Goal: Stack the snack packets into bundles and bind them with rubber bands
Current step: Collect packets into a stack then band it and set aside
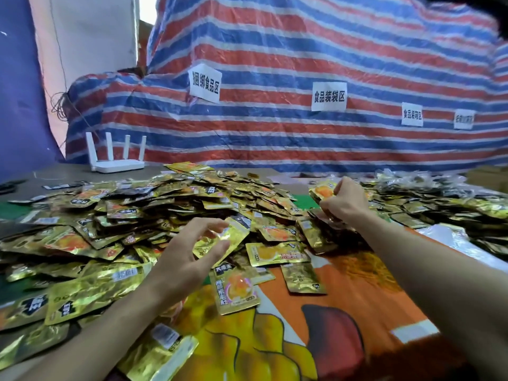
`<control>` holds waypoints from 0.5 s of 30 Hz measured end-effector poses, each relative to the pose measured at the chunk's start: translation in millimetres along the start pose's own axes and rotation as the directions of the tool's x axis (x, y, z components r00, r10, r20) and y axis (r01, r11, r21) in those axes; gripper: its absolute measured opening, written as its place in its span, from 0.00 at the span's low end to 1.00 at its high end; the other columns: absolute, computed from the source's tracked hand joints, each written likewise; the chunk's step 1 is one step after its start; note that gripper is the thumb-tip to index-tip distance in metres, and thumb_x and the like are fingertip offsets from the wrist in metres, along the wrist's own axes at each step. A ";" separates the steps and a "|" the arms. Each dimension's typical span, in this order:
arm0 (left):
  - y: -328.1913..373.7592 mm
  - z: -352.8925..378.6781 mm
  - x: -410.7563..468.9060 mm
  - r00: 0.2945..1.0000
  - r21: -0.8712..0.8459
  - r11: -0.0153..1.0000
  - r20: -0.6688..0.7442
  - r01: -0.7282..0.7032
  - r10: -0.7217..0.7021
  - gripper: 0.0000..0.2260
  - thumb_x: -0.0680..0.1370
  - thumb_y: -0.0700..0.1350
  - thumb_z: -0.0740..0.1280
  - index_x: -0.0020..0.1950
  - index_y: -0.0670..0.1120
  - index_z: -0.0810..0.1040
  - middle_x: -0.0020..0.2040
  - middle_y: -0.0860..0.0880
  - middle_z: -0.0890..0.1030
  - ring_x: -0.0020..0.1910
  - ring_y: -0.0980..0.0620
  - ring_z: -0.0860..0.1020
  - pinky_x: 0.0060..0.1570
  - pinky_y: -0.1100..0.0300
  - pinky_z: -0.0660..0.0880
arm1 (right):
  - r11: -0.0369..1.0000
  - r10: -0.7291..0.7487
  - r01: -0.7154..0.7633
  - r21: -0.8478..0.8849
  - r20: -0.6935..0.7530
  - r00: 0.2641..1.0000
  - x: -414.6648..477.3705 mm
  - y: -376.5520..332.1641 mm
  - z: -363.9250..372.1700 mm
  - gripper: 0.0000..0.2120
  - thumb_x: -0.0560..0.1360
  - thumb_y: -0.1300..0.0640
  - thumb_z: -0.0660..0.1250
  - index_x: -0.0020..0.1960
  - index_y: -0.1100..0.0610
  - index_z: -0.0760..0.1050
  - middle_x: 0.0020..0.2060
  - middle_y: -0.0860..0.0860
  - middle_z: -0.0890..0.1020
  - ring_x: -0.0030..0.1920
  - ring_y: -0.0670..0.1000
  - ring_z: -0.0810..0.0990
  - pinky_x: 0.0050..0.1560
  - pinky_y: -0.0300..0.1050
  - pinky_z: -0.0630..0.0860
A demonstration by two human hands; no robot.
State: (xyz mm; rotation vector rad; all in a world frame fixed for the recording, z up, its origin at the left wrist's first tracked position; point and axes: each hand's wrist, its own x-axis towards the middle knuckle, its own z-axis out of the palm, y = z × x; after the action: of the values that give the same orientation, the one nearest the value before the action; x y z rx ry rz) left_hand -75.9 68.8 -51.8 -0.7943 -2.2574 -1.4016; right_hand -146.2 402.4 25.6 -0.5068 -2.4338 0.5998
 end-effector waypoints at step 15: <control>-11.1 -6.5 5.6 0.998 0.093 0.995 -0.059 0.023 -0.017 0.07 0.80 0.46 0.69 0.54 0.58 0.79 0.53 0.59 0.79 0.52 0.64 0.76 0.45 0.68 0.73 | 0.953 -0.049 0.054 -0.297 0.024 0.999 -0.4 16.5 19.3 0.20 0.76 0.43 0.68 0.62 0.53 0.80 0.57 0.60 0.81 0.61 0.62 0.75 0.67 0.58 0.68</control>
State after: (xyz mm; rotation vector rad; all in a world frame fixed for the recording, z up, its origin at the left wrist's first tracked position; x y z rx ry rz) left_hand -87.1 60.6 -53.4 -0.6941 -2.2743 -1.2993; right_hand -154.0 410.1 2.7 -0.5580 -2.5581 0.2139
